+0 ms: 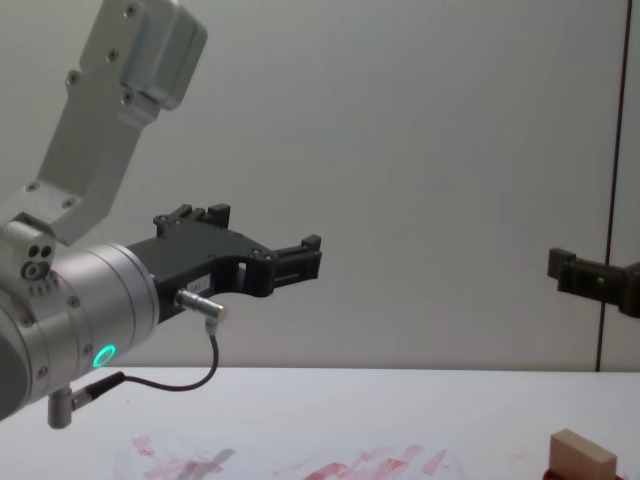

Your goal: Use the one hand to pick up the stamp and affix it onto the A4 paper.

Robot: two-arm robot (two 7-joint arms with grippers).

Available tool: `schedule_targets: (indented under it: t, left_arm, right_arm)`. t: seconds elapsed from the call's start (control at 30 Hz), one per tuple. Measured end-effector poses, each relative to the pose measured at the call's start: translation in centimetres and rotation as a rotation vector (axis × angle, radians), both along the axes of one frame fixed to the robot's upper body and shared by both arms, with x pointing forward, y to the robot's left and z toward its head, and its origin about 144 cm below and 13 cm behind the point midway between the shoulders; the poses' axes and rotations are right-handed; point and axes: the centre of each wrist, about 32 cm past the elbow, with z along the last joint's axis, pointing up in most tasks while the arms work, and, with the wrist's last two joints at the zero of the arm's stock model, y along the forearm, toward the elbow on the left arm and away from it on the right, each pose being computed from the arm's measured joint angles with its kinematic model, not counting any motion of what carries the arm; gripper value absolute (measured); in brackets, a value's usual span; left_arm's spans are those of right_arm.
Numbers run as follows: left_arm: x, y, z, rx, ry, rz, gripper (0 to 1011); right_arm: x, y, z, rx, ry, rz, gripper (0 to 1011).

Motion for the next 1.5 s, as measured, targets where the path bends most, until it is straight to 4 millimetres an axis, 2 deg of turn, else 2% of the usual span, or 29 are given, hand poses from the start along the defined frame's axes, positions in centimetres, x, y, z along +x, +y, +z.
schedule_targets:
  t: [0.33, 0.93, 1.5]
  left_arm:
    - [0.0, 0.0, 0.0, 0.000, 0.000, 0.000, 1003]
    - [0.0, 0.0, 0.0, 0.000, 0.000, 0.000, 1002]
    - [0.0, 0.0, 0.0, 0.000, 0.000, 0.000, 1002]
  right_arm:
    - [0.2, -0.9, -0.5, -0.022, 0.048, 0.023, 1001]
    - [1.2, -3.2, -2.9, -0.098, 0.166, 0.091, 1001]
    - [2.0, -3.9, -4.7, -0.128, 0.243, 0.121, 1001]
